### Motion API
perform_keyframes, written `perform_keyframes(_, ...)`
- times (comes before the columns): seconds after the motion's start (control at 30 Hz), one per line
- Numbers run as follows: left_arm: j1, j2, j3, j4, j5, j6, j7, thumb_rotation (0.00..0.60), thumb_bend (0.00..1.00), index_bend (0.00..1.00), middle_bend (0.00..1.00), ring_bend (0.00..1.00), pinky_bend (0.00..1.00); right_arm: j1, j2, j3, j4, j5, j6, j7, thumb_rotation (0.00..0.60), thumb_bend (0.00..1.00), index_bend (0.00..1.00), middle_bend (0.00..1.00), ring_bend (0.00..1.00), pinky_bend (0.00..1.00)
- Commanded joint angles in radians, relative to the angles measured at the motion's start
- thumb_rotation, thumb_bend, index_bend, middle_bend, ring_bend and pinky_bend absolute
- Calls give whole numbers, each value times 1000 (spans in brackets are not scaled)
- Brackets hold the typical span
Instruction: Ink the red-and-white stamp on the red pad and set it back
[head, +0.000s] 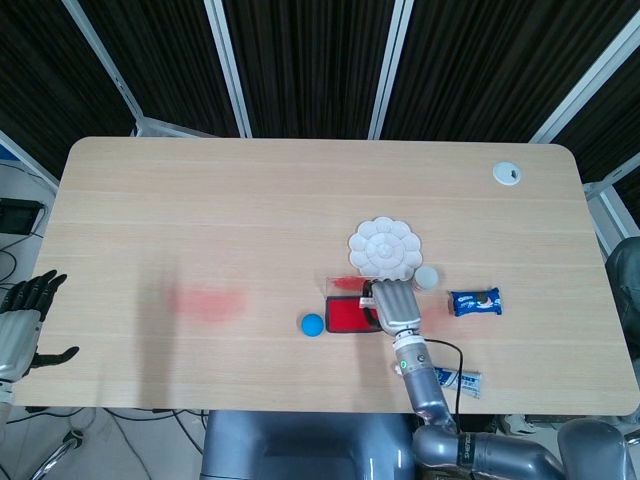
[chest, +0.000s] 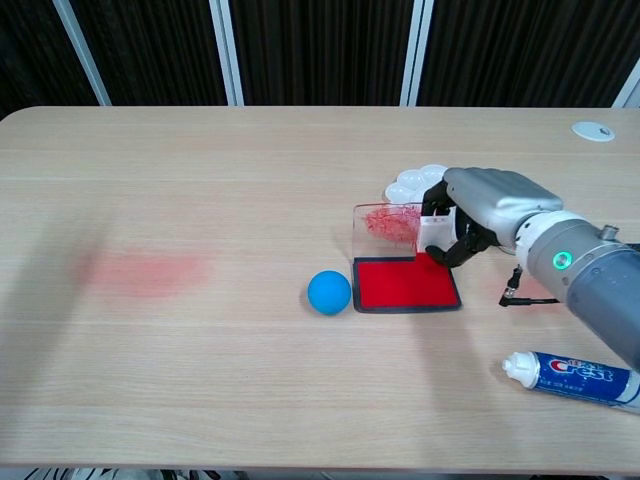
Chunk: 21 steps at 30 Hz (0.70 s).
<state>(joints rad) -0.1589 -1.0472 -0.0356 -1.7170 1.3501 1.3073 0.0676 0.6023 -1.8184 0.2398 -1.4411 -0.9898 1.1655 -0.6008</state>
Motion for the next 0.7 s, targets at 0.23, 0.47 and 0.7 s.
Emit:
perform_keyframes(0.23, 4, -9, -1, 0, -2, 12, 16, 600, 29, 0, 0, 0, 0, -62, 130, -35, -66, -38, 24, 67, 600, 688, 786, 641, 507, 519)
perform_keyframes(0.47, 6, -14, -4, -4, -11, 14, 12, 600, 29, 0, 0, 0, 0, -87, 166, -57, -27, -30, -5, 120, 600, 603, 786, 620, 496, 519)
perform_keyframes(0.7, 4, -11, -6, -11, -25, 2, 12, 600, 30, 0, 0, 0, 0, -93, 146, -71, 52, -33, -37, 169, 600, 583, 786, 616, 496, 519)
